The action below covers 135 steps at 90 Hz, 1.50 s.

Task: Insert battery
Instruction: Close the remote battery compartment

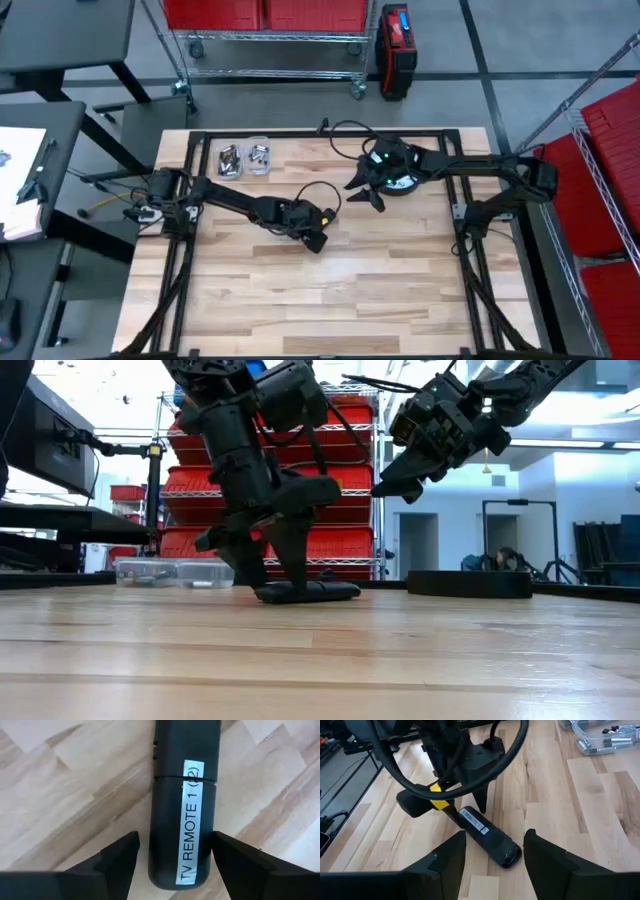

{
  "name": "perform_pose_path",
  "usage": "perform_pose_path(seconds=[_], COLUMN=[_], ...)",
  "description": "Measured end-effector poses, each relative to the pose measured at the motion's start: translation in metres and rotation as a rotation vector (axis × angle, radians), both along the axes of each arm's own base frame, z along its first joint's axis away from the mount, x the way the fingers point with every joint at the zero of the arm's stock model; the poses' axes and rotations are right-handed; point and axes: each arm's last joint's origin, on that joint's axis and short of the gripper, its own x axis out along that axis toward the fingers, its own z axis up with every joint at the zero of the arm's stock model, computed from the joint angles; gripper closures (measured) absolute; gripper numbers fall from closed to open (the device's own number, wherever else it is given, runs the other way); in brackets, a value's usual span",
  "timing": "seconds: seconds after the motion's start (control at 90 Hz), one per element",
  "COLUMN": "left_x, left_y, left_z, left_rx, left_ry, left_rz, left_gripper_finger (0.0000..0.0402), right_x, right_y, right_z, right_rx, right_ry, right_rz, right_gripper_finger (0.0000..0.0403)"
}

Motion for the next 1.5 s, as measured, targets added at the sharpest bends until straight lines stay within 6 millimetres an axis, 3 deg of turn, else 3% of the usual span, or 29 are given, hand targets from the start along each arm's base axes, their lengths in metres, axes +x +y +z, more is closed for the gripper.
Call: perform_pose_path(seconds=[0.367, 0.589, 0.756, 0.878, 1.1, 1.378, 1.5], left_x=[0.002, -0.005, -0.02, -0.035, -0.049, -0.058, -0.062], left_y=[0.001, 0.0, -0.008, -0.019, -0.042, -0.047, -0.046], left_z=[0.006, 0.026, 0.055, 0.067, 0.039, 0.007, 0.0], left_rx=[0.019, -0.023, 0.039, 0.097, 0.056, 0.033, 0.042], left_ry=[-0.032, 0.107, 0.12, 0.154, 0.108, 0.005, 0.009], left_rz=[-0.044, -0.072, -0.08, -0.055, -0.076, -0.083, -0.095], left_gripper_finger=[0.0171, 0.0171, 0.0172, 0.0172, 0.0172, 0.0171, 0.0171], right_x=[0.002, 0.005, 0.017, 0.029, 0.043, 0.055, 0.059], right_y=[0.004, 0.01, 0.013, 0.01, -0.009, -0.006, -0.003], right_z=[0.0, -0.002, -0.023, -0.051, -0.088, -0.106, -0.105], right_rx=[-0.007, -0.142, -0.186, -0.098, 0.255, 0.313, 0.314], right_ry=[-0.003, -0.011, 0.048, 0.114, 0.312, 0.39, 0.386], right_rz=[0.019, 0.054, 0.048, 0.012, -0.239, -0.225, -0.22], right_gripper_finger=[0.0225, 0.0225, 0.0225, 0.0226, 0.0272, 0.0388, 0.0396])
